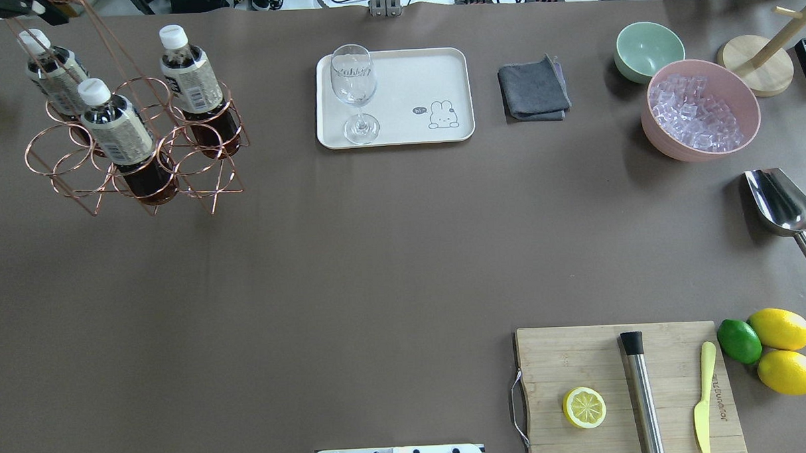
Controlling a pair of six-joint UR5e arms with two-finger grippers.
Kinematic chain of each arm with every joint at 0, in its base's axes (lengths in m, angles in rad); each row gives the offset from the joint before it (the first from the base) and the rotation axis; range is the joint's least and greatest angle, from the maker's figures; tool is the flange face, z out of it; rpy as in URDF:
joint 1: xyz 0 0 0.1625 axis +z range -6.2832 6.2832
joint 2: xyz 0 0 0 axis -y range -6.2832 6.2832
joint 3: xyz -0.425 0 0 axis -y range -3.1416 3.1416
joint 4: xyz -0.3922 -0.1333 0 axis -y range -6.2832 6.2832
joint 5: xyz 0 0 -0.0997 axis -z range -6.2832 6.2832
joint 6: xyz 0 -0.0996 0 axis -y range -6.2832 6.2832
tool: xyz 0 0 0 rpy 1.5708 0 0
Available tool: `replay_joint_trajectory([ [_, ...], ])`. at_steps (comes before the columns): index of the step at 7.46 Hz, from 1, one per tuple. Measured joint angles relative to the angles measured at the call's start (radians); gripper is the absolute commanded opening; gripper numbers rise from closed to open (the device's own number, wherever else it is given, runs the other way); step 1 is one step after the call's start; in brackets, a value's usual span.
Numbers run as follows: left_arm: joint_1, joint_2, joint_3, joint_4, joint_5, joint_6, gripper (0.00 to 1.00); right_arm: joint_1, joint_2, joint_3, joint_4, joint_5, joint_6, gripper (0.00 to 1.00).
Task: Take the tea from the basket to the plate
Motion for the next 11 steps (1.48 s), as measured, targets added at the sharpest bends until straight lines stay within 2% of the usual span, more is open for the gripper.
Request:
replay_joint_trajectory([
  [6, 0.284, -0.202, -0.011, -0.002, 0.061, -0.298, 0.00, 0.000, -0.005, -0.008, 0.001, -0.002, -0.007, 1.00],
  [8, 0.352, -0.228, -0.013, -0.002, 0.087, -0.354, 0.00, 0.000, -0.008, -0.008, 0.001, -0.001, -0.009, 1.00],
  [11, 0.499, -0.235, -0.029, -0.002, 0.210, -0.454, 0.00, 0.000, -0.009, -0.006, 0.001, 0.000, -0.010, 1.00],
])
